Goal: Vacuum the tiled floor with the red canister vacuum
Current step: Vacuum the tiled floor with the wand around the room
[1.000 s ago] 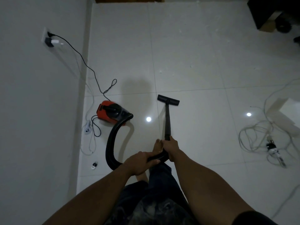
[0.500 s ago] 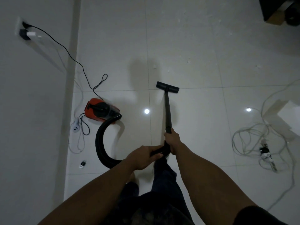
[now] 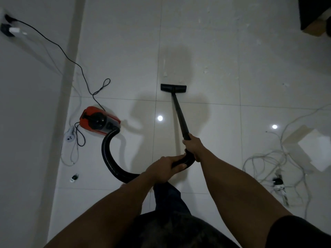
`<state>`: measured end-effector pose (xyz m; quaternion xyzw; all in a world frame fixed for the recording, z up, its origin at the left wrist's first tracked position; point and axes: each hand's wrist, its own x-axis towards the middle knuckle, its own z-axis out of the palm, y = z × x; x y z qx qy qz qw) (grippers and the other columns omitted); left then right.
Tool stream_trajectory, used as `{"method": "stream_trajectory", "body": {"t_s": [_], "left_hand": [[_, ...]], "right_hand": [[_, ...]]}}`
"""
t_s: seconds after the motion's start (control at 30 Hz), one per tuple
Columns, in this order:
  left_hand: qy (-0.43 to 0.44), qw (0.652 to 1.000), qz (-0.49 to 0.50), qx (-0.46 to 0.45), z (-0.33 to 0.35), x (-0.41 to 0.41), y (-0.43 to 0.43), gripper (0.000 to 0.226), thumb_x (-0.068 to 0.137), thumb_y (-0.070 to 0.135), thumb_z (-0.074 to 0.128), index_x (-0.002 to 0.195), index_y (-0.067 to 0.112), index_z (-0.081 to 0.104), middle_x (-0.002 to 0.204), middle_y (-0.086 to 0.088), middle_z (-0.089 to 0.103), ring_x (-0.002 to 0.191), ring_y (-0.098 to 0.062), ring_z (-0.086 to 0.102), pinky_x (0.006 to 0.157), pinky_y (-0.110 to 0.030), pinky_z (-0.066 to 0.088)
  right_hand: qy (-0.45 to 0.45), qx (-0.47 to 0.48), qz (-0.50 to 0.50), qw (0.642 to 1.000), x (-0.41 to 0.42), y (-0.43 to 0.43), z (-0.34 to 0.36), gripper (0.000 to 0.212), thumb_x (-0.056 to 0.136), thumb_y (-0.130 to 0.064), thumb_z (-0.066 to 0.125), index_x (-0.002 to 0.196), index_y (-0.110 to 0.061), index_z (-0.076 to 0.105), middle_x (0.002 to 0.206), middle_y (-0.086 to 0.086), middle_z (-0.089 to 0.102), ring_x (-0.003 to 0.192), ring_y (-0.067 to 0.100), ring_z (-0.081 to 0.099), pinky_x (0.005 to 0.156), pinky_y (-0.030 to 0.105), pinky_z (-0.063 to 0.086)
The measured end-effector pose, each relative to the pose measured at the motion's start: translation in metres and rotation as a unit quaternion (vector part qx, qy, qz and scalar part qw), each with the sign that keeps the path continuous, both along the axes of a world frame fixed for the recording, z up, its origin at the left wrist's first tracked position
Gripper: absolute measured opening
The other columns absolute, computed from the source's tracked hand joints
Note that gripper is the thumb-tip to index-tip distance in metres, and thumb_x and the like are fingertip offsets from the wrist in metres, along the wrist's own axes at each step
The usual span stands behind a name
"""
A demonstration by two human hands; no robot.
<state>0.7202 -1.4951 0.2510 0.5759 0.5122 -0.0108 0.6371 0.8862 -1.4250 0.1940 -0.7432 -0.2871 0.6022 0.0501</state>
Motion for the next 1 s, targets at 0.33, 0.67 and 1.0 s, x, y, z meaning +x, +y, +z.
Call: {"method": "stream_trajectory", "body": {"t_s": [0.33,0.67,1.0], "left_hand": [[-0.010,0.994,-0.089,0.062,0.025,0.021,0.012,0.052,0.100,0.059,0.046,0.149,0.048,0.038,0.107,0.001,0.074,0.076,-0.003,0.062,0.078,-0.031,0.051],[-0.005,0.995,-0.077,0.057,0.026,-0.011,-0.003,0.062,0.089,0.077,0.039,0.147,0.054,0.033,0.112,0.001,0.074,0.094,-0.012,0.070,0.090,-0.044,0.056],[0.027,0.994,-0.082,0.066,0.025,-0.081,0.014,0.052,0.102,0.050,0.048,0.152,0.040,0.037,0.133,0.002,0.067,0.105,-0.013,0.066,0.099,-0.036,0.051]], "right_hand": [[0.075,-0.038,-0.073,0.994,0.042,-0.008,0.046,0.037,0.098,-0.011,0.054,0.133,-0.019,0.061,0.077,0.006,0.058,0.060,0.018,0.054,0.060,0.031,0.052],[0.071,-0.044,-0.063,0.994,0.002,-0.015,0.041,0.033,0.097,-0.013,0.053,0.128,-0.018,0.062,0.082,0.008,0.059,0.064,0.021,0.055,0.063,0.033,0.052],[0.056,-0.032,-0.147,0.987,-0.073,-0.005,0.023,0.043,0.102,-0.015,0.049,0.145,-0.015,0.049,0.094,0.010,0.060,0.073,0.022,0.054,0.067,0.034,0.053]]}}
